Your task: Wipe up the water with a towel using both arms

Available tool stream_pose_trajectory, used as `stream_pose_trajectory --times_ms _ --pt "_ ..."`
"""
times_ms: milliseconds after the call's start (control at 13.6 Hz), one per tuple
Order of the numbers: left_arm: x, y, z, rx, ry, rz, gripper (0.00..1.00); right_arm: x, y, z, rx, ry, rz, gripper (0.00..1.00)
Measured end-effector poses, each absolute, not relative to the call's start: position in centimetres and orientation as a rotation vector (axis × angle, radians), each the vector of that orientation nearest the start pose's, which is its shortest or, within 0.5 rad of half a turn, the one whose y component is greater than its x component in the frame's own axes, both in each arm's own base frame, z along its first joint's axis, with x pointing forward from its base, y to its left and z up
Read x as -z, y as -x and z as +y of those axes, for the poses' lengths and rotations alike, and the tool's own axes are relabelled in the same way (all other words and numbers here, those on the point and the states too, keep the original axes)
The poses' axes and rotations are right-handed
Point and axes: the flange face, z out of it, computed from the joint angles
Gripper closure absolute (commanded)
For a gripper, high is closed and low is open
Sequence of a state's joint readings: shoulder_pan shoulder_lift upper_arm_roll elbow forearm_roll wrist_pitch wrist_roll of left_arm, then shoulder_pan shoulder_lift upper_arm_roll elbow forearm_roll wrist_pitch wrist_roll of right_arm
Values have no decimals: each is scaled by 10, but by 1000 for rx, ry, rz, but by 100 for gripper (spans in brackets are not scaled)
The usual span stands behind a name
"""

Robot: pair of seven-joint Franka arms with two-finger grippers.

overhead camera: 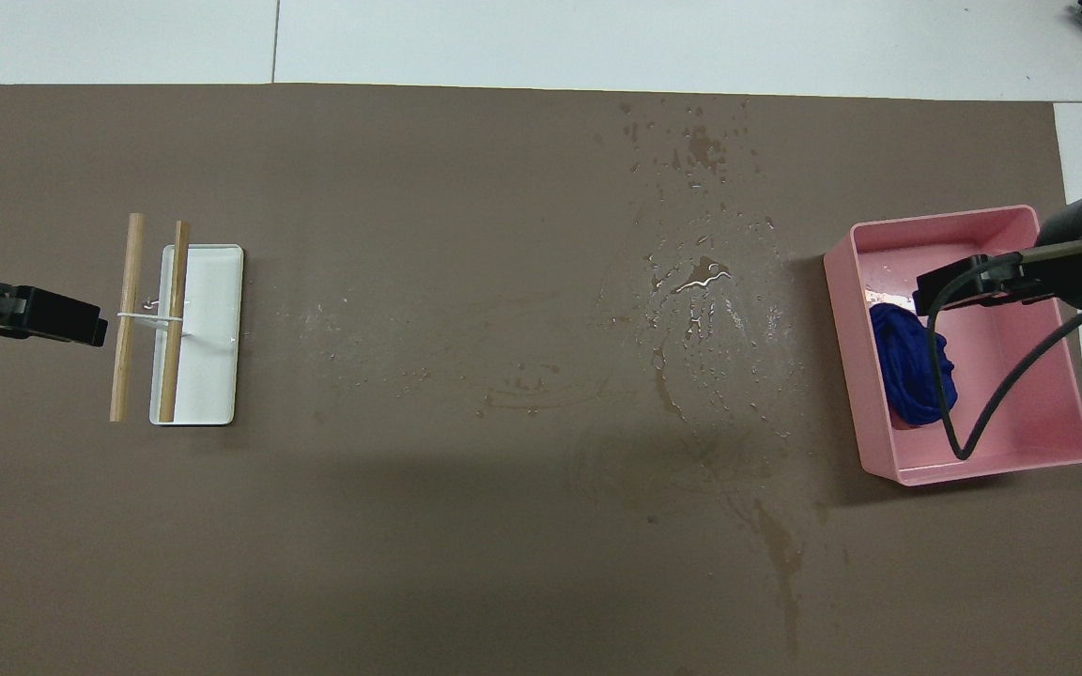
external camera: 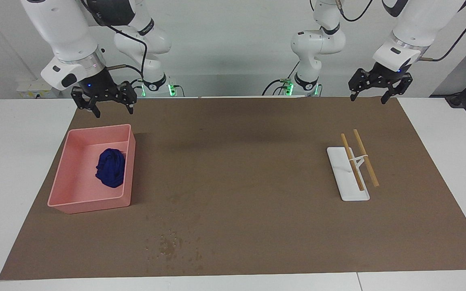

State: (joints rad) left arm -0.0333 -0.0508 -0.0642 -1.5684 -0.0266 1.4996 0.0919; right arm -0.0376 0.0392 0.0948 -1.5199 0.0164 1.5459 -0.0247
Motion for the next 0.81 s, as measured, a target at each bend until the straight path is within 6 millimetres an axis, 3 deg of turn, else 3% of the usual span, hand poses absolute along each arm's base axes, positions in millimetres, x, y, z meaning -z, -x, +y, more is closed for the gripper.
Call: stream_pose_trajectory --times_ms 220,808 --pt "-647 -529 -56 -29 3150 302 0 -625 -566 13 8 3121 -72 0" --pt "-647 -529 -56 -29 3150 302 0 -620 -567 -5 -1 3121 -23 0"
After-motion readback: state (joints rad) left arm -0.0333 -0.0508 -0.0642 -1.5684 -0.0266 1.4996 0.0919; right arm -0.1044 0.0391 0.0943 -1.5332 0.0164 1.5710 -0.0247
